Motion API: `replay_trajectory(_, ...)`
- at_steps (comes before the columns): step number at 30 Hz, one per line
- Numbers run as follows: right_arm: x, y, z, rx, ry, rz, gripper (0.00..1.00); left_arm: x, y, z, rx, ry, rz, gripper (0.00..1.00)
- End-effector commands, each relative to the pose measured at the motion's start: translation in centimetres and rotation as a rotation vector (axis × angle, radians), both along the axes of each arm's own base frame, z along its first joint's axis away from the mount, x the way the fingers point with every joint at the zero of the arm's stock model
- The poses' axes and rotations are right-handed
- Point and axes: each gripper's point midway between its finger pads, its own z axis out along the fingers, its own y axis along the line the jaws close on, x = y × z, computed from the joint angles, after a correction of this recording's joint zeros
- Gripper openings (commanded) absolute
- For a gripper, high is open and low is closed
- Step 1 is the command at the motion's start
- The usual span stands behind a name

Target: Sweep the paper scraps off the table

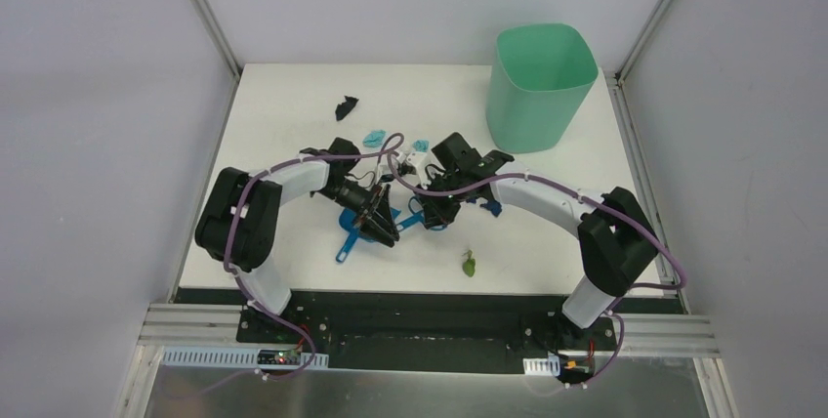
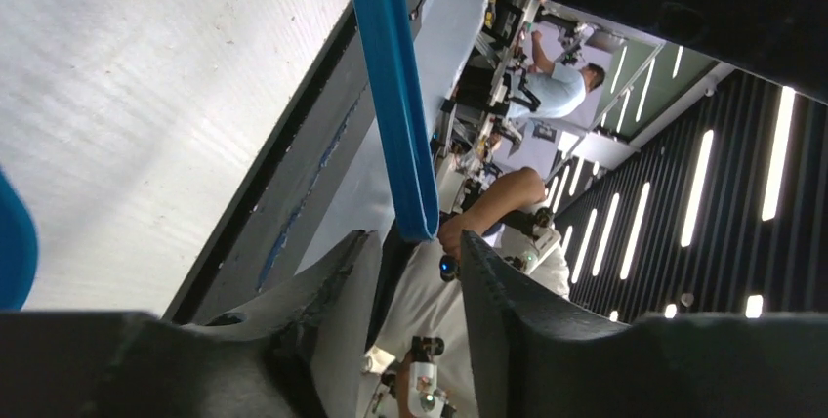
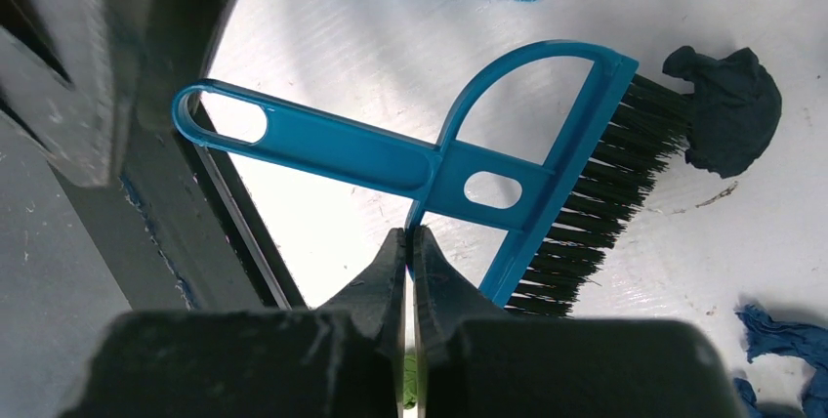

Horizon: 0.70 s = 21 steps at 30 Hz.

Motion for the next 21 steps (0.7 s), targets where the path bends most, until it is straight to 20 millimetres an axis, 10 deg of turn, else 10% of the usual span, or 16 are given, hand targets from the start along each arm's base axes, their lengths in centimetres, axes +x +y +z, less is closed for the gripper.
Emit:
replay_trajectory(1,1.3,1.6,1.9,0.063,-0.045,-0.008,0.00,0.9,-1.5,1.0,-0.068,-0.001,-0.022,0.32)
replay_trajectory(12,1.2,1.4,1.2,0.022,-0.083,0.014,0.00,1.6,-2.4,0.8,-0.102,0.053,-0.047,0.00)
replay_trajectory(16,1.8,0.9,2.2,-0.035,-0.216,0.070,0.31,1.6,-2.5,1.0,-0.103,0.085,-0.039,0.00)
replay_trajectory(21,2.6,0.6,4.6,-0.091,-0.403,0.142,0.42,2.0,-2.9,2.2,-0.147,0.198,-0.011,0.00)
